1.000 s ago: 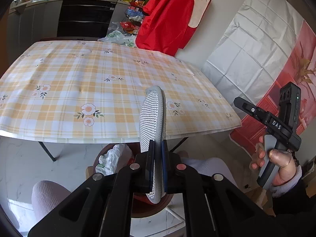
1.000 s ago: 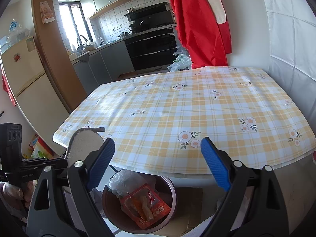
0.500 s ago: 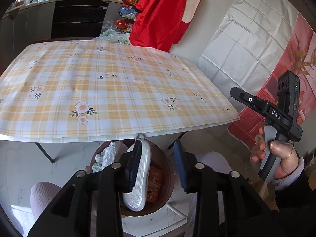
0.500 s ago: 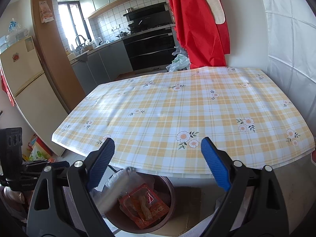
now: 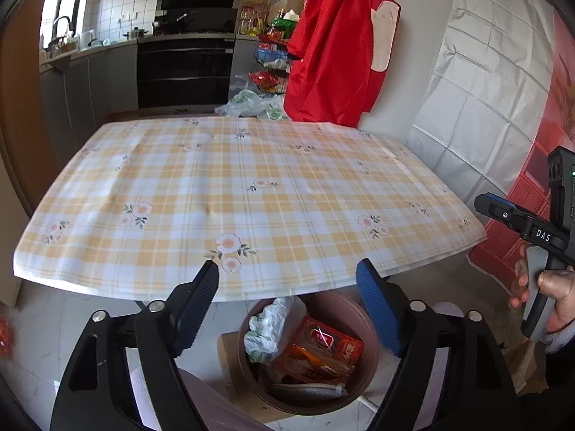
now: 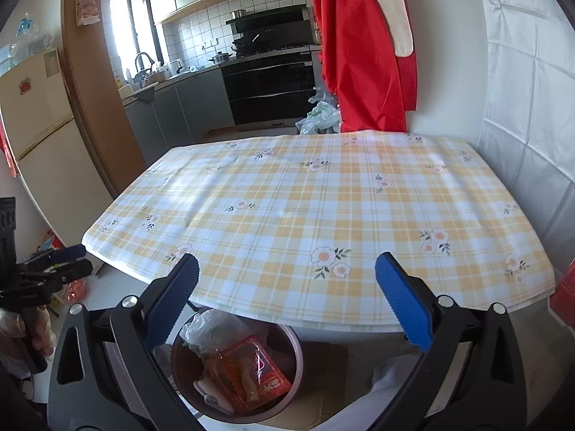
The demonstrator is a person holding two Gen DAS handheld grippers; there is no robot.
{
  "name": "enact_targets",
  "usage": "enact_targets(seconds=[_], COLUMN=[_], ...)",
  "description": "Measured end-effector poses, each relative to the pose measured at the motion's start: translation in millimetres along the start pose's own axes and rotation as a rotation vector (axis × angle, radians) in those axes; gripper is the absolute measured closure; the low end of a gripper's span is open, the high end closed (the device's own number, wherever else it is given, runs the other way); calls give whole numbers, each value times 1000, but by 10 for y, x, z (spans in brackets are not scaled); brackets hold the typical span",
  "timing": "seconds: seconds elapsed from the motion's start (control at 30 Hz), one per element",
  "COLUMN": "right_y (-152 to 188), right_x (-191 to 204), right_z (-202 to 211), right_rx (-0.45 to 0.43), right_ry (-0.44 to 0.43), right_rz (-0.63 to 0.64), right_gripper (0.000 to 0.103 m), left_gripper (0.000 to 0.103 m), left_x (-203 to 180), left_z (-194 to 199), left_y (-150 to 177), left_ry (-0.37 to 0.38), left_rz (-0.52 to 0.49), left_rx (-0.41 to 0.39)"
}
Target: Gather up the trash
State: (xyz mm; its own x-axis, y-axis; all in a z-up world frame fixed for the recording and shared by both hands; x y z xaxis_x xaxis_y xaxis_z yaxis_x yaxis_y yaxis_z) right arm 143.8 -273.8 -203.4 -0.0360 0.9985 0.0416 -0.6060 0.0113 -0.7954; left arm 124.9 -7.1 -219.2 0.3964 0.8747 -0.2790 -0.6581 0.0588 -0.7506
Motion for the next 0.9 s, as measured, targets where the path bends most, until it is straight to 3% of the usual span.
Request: enact_targets(seconds=[0.1, 0.27, 0.53, 0.9], right_y=[-139, -384, -750, -969], right_x=[26, 103, 202, 254], right_z=[97, 290, 624, 905], right_rx=[-29, -74, -154, -212], right_ry=[6, 15, 35, 52], right_rz=[14, 46, 84, 86], right_gripper=[6, 6, 6, 6], left_gripper=[13, 11, 6, 6], left_x=[41, 87, -19, -267], left_z=[105, 276, 630, 1044], left_y=[-168, -421, -855, -1225], left_ry=[-32, -62, -128, -170], left_rz=[-19, -10, -92, -164], left_rx=[-40, -106, -203, -299])
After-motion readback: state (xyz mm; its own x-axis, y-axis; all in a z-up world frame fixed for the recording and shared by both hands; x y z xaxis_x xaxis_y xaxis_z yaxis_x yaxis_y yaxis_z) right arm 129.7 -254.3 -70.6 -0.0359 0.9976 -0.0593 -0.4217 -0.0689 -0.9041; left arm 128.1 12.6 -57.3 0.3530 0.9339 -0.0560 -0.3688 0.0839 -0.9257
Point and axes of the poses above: each gripper's, at about its wrist camera, not at the fingertips, and z roughly against the way its jaws point, x to its left, y to its underside, the point moved 10 cm from there along -z, roughly the way its jaws point, and after that the axes turned 10 degrees about y, right-handed, at the moved point
